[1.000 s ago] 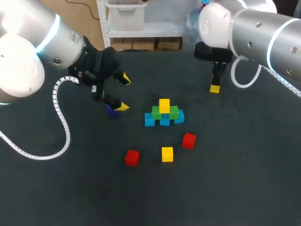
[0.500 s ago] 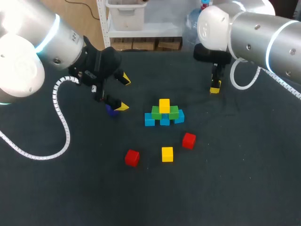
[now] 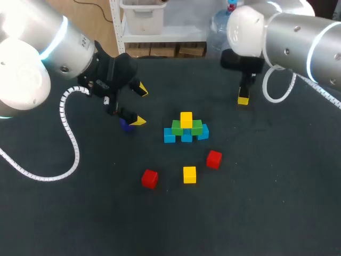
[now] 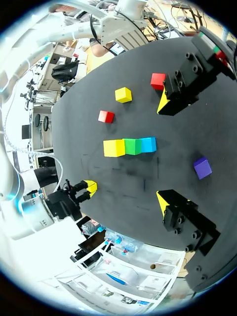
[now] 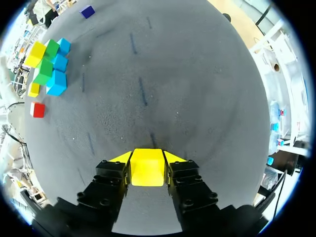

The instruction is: Place the blue cubes, place green cubes on the blue cubes, place the yellow cubes on the green cubes, then place the red cubes on the yellow cubes, and place purple cube on the red cubes.

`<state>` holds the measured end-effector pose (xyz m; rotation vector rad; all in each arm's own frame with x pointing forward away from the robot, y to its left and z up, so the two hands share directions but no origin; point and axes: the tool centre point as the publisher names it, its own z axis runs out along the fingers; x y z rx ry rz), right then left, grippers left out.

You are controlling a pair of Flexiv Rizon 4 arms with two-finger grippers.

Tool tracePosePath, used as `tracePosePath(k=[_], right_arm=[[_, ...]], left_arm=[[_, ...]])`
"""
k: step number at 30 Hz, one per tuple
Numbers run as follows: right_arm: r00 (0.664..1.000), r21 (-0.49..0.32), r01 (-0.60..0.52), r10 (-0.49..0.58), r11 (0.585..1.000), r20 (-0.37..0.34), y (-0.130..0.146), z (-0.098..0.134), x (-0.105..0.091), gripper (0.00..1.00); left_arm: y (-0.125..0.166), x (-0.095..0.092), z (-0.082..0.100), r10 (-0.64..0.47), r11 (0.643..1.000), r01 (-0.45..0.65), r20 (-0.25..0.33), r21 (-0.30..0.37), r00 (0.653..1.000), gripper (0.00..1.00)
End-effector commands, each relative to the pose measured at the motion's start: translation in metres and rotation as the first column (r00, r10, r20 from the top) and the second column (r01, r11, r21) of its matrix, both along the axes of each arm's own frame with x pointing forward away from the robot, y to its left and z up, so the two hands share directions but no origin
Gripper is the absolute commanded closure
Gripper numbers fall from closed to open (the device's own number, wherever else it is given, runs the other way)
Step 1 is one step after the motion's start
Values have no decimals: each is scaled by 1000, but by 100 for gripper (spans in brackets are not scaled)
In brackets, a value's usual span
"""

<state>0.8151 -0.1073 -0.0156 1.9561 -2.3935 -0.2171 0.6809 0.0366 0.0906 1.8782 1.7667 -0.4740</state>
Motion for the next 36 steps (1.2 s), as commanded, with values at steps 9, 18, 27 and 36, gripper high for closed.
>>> tracePosePath(k=[9, 18, 27, 36], right_arm=[[990, 25, -83, 80, 996, 117, 23, 48, -54, 100], [964, 31, -177, 167, 984, 206, 56, 86, -91, 100], [942, -7, -237, 232, 971, 243, 92, 102, -118, 100], [948, -16, -219, 217, 976, 234, 119, 101, -134, 100]], left_arm=[[2, 0, -1, -3, 1000, 3, 2, -6, 1000, 0], [2, 0, -1, -3, 1000, 3, 2, -6, 1000, 0], [2, 0, -1, -3, 1000, 3, 2, -6, 1000, 0], [2, 0, -1, -3, 1000, 3, 2, -6, 1000, 0]])
